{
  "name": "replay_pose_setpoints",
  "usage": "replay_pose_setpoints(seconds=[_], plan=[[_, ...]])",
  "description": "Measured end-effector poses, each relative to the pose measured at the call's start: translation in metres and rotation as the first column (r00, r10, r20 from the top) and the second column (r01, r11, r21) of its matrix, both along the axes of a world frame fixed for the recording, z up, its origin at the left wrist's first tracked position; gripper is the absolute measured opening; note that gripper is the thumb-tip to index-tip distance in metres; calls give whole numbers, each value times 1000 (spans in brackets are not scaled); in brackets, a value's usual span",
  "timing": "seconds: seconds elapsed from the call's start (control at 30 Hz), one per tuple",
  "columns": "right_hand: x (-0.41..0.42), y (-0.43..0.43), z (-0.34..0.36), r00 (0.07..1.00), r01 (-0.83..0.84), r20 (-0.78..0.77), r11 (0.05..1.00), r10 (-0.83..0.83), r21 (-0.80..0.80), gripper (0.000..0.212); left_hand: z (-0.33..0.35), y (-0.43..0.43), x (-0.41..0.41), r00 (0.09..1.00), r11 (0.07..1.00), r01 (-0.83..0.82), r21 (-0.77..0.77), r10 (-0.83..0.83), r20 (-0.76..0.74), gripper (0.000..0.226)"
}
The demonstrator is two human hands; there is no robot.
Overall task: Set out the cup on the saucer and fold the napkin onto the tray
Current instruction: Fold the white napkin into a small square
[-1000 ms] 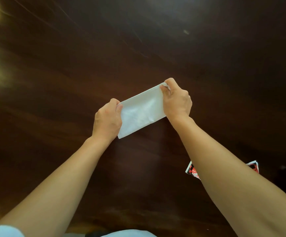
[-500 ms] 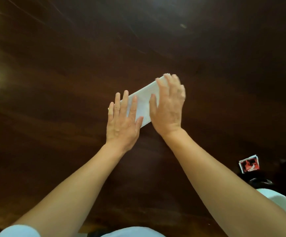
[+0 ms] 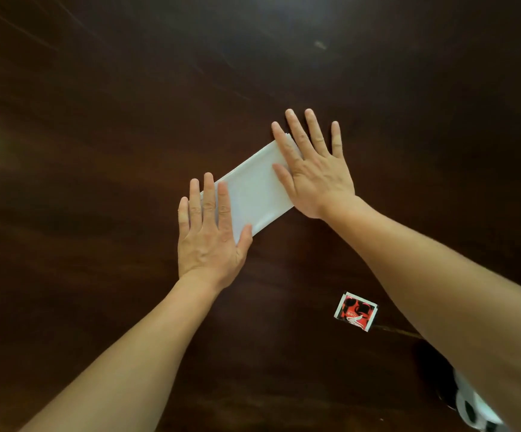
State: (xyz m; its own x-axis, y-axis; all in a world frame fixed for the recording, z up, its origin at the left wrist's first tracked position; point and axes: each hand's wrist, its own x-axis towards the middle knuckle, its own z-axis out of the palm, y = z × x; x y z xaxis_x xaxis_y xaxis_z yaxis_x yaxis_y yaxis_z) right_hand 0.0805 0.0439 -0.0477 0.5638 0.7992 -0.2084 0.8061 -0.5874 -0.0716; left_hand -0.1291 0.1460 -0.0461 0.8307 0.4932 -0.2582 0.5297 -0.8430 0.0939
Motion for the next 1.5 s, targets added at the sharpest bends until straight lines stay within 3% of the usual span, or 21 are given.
replay_pose_setpoints(seconds=[0.2, 0.33, 0.47, 0.53, 0.6, 0.77, 0.87, 0.93, 1.0, 1.07, 1.13, 1.2, 1.3, 1.37, 1.43, 1.5], plan=[[1, 10, 8, 991, 121, -46, 985, -128, -127, 69, 15, -28, -3, 994, 995, -63, -78, 56, -98, 85], [3, 25, 27, 942, 307, -30, 895, -334, -325, 87, 29, -71, -30, 984, 987, -6, -162, -23, -175, 89], [-30, 34, 47, 863, 434, -113, 837, -492, -332, 95, 43, -108, -68, 962, 961, 42, -273, -113, -250, 95], [-46, 32, 57, 860, 449, -133, 854, -493, -260, 82, 49, -116, -77, 944, 956, 86, -280, -168, -284, 97], [-51, 25, 65, 831, 481, -218, 858, -512, -180, 56, 56, -114, -78, 941, 952, 140, -272, -214, -264, 91], [-44, 2, 98, 658, 559, -547, 822, -518, -107, 35, 64, -87, -70, 915, 924, 261, -281, -330, -234, 77], [-59, -12, 129, 717, 526, -581, 846, -386, 87, 14, 68, -72, -76, 927, 899, 266, -347, -337, -163, 68], [-82, -26, 140, 807, 434, -515, 881, -289, 187, 11, 68, -62, -81, 985, 850, 125, -511, -166, -36, 53], [-114, -45, 141, 888, 308, -417, 924, -194, 227, 15, 74, -51, -80, 971, 662, -182, -727, 236, -28, 36], [-145, -62, 133, 939, 181, -328, 958, -101, 223, 24, 79, -40, -71, 786, 390, -415, -822, 609, -108, 31], [-167, -74, 117, 955, 98, -293, 980, -43, 176, 28, 83, -31, -62, 628, 294, -514, -806, 769, -121, 29], [-183, -81, 100, 950, 61, -310, 995, -35, 74, 30, 85, -25, -56, 640, 389, -535, -750, 766, -59, 31], [-197, -83, 81, 949, -70, -309, 997, 62, -15, 36, 86, -26, -49, 822, 660, -374, -651, 561, 97, 39], [-200, -83, 76, 950, -97, -298, 995, 88, -14, 37, 82, -31, -44, 912, 760, -236, -606, 388, 131, 43], [-200, -85, 73, 942, 34, -335, 999, -19, 40, 42, 76, -34, -41, 935, 777, -228, -587, 343, 91, 44], [-200, -84, 71, 839, 370, -463, 924, -287, 96, 50, 71, -35, -38, 888, 708, -355, -611, 460, 17, 39]])
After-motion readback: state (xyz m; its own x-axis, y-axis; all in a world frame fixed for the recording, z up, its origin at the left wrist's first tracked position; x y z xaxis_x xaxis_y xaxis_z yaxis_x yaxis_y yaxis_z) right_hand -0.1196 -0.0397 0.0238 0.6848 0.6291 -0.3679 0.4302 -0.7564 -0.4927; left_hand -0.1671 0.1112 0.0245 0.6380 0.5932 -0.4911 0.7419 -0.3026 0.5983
